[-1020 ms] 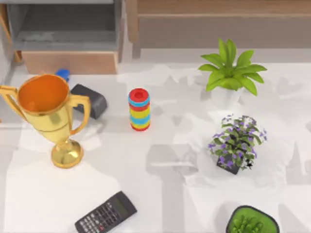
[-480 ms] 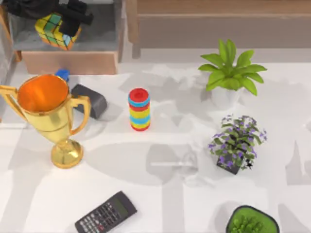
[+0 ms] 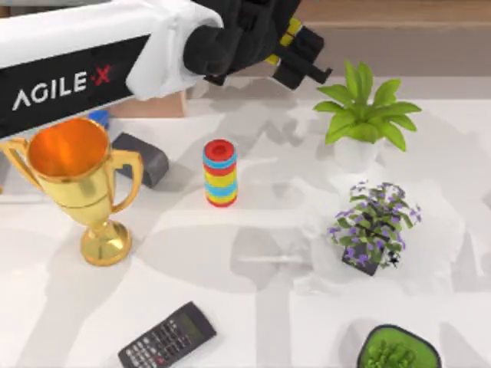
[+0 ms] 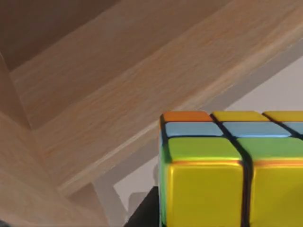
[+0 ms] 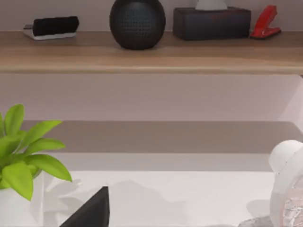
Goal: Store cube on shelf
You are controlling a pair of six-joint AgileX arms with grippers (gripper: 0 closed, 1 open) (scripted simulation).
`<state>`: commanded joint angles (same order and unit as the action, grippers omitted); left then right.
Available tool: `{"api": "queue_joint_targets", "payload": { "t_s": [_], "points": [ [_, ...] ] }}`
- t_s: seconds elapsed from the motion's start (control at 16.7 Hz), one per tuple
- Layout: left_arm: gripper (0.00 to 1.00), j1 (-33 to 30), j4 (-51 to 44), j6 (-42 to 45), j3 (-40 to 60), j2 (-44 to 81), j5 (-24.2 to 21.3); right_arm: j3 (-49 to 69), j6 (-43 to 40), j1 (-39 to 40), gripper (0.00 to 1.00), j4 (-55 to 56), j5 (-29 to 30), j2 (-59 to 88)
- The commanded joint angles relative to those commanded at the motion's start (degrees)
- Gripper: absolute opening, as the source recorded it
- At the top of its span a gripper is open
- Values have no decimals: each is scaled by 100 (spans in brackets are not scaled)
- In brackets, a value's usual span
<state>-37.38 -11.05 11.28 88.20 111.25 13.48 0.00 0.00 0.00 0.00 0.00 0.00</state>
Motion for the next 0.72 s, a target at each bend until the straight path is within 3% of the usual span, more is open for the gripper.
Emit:
{"api": "queue_joint_targets", "payload": {
  "t_s": [0.36,0.72],
  "points": [
    [0,-972,3609,32,-566,707,1187,0,0,0,100,0,0,0],
    [0,-1160,6701,97,-643,1862,2338,0,0,0,100,0,0,0]
  ]
}}
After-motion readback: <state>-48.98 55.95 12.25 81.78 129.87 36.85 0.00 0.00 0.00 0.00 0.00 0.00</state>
